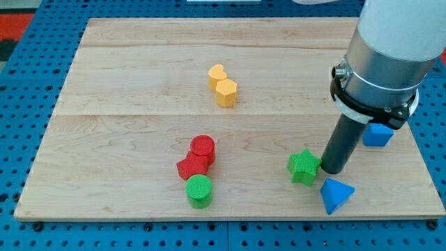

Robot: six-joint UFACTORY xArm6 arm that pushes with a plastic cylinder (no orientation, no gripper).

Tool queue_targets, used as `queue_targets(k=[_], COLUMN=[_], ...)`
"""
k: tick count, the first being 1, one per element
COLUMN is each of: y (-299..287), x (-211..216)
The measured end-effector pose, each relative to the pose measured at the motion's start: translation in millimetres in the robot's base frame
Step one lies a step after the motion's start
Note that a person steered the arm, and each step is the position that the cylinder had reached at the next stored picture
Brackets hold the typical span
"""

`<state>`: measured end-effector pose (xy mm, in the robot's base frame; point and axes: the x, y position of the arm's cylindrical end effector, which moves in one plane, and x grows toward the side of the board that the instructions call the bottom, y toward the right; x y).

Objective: Move the green star diagonally top right of the red circle

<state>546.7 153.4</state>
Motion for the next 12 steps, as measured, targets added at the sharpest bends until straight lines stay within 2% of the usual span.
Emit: queue_targets(k=[1, 3, 4, 5, 6, 7, 8, 9, 10, 12], y=[1.1, -42.7, -34.2, -54.4, -82.0, -84.8, -96.3, -127.0, -137.4, -62.2], x=[0.0, 0.0, 8.2, 40.0, 38.7, 2.1, -1.9, 14.7, -16.8, -57.7])
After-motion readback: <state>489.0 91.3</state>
